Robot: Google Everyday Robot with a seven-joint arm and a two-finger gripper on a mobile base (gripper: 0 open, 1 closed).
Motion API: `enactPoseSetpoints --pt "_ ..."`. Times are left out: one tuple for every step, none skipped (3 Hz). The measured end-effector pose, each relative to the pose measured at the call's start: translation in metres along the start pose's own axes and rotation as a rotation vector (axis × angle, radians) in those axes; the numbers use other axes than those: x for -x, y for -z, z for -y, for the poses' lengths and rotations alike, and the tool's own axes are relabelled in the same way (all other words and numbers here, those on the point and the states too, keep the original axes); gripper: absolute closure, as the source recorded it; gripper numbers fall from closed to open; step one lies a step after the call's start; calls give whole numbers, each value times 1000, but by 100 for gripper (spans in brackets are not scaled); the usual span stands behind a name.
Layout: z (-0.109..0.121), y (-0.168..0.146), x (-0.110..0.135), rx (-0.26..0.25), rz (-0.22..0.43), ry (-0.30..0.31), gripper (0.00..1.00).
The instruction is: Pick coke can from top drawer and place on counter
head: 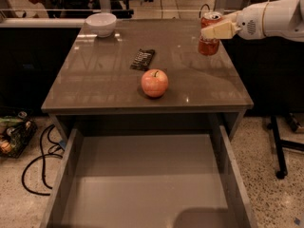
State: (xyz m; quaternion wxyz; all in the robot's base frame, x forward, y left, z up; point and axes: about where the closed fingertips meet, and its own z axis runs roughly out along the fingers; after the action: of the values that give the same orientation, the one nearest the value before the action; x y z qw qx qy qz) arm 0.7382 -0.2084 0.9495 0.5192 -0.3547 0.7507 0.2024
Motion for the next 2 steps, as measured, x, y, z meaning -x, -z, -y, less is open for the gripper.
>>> enactPoseSetpoints --pt "5 -22 -17 25 40 -8 100" --pt "5 -44 -34 53 57 -25 100"
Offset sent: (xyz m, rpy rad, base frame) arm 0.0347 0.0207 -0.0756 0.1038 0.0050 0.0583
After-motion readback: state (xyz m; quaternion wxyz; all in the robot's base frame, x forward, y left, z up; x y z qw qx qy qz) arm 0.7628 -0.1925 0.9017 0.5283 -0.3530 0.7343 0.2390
